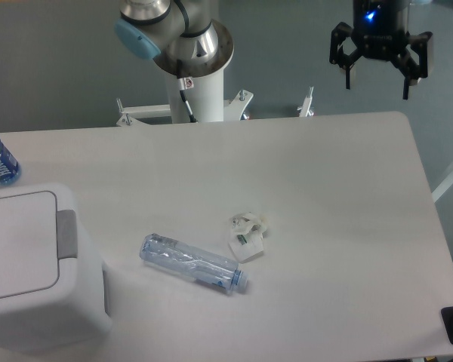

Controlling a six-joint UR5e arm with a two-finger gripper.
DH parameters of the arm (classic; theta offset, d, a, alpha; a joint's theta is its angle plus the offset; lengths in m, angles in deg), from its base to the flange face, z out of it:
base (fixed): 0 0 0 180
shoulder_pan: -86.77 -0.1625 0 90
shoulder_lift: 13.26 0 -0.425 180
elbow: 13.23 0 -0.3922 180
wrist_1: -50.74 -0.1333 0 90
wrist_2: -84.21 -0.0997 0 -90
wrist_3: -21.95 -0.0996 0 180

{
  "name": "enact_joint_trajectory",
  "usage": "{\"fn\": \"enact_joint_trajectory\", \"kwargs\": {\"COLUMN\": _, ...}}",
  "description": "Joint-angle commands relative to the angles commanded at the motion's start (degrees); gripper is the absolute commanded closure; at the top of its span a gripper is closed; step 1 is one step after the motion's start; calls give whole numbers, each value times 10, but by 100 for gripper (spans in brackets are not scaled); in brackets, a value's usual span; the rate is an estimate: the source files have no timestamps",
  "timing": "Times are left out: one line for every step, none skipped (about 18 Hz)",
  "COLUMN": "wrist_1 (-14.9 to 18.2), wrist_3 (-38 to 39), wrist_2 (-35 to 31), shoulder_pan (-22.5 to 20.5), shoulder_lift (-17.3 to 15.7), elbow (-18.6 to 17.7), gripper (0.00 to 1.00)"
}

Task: Open the trash can
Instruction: 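Move the open gripper from its raised start pose toward the trash bin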

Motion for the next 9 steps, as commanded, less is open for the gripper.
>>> {"fn": "enact_joint_trajectory", "kwargs": {"wrist_1": 0, "wrist_3": 0, "wrist_2": 0, "shoulder_pan": 0, "shoulder_lift": 0, "elbow": 0, "gripper": 0}}
{"fn": "enact_joint_trajectory", "kwargs": {"wrist_1": 0, "wrist_3": 0, "wrist_2": 0, "shoulder_pan": 0, "shoulder_lift": 0, "elbow": -2, "gripper": 0}}
{"fn": "enact_joint_trajectory", "kwargs": {"wrist_1": 0, "wrist_3": 1, "wrist_2": 0, "shoulder_pan": 1, "shoulder_lift": 0, "elbow": -1, "gripper": 0}}
{"fn": "enact_joint_trajectory", "kwargs": {"wrist_1": 0, "wrist_3": 1, "wrist_2": 0, "shoulder_pan": 1, "shoulder_lift": 0, "elbow": 0, "gripper": 0}}
{"fn": "enact_joint_trajectory", "kwargs": {"wrist_1": 0, "wrist_3": 2, "wrist_2": 0, "shoulder_pan": 1, "shoulder_lift": 1, "elbow": 1, "gripper": 0}}
{"fn": "enact_joint_trajectory", "kwargs": {"wrist_1": 0, "wrist_3": 10, "wrist_2": 0, "shoulder_pan": 2, "shoulder_lift": 1, "elbow": 3, "gripper": 0}}
{"fn": "enact_joint_trajectory", "kwargs": {"wrist_1": 0, "wrist_3": 28, "wrist_2": 0, "shoulder_pan": 2, "shoulder_lift": 1, "elbow": 4, "gripper": 0}}
{"fn": "enact_joint_trajectory", "kwargs": {"wrist_1": 0, "wrist_3": 55, "wrist_2": 2, "shoulder_pan": 3, "shoulder_lift": 2, "elbow": 4, "gripper": 0}}
{"fn": "enact_joint_trajectory", "kwargs": {"wrist_1": -1, "wrist_3": 92, "wrist_2": 3, "shoulder_pan": 9, "shoulder_lift": 3, "elbow": 4, "gripper": 0}}
